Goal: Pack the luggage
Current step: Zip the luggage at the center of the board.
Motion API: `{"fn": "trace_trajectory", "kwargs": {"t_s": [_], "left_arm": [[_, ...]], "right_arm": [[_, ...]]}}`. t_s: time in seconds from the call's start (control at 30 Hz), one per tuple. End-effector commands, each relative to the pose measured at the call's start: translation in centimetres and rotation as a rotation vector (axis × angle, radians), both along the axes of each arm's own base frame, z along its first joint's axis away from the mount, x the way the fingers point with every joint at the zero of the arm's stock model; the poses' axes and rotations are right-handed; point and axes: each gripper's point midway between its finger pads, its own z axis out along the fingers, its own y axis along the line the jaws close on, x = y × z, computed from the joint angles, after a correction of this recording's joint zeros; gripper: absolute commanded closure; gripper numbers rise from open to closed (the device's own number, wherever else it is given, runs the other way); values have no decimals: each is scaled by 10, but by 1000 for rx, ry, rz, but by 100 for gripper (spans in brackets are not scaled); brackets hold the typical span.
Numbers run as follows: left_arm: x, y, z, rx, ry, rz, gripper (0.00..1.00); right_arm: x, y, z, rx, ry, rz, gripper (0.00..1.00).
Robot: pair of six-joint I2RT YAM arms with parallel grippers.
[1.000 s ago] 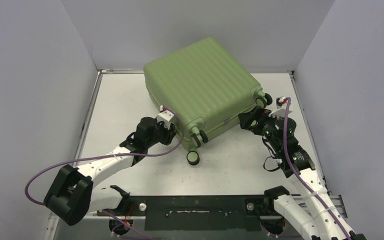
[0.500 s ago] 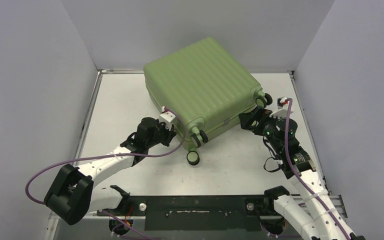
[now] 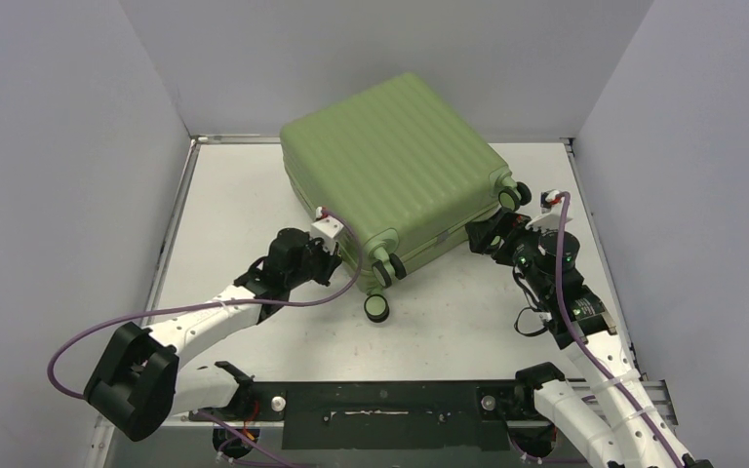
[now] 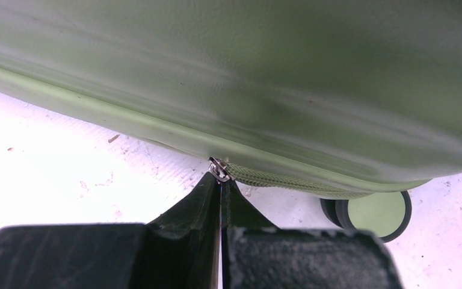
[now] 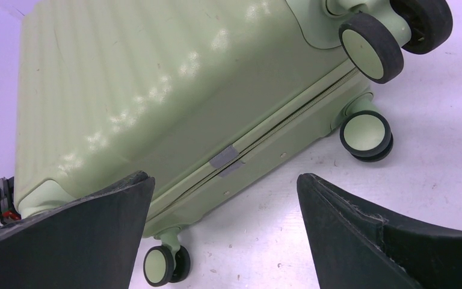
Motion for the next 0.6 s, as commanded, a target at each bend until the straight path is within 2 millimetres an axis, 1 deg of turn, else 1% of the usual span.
{"fn": "trace_trajectory", "kwargs": {"t_s": [0.0,0.1,0.2,0.37,0.43,0.57], "left_arm": [[-10,-16,23,-21,-5,-73,100],[-21,-22,23,-30,7,-116,100],[-36,-34,25,-46,15,-185,100],[-58,-54,28,-59,28,-284,100],[-62,-57,30,-67,25,-306,100],[-64,-59,33,-91,17,-304,100]], "right_arm": [[0,2,5,29,-19,-6,7],[0,3,7,45,-18,-6,7],[-1,11,11,69,-22,32,7],[-14,52,17,80,-59,299,6],[-21,66,12,64,-48,388,6],[-36,95,-1,20,-27,505,6]]}}
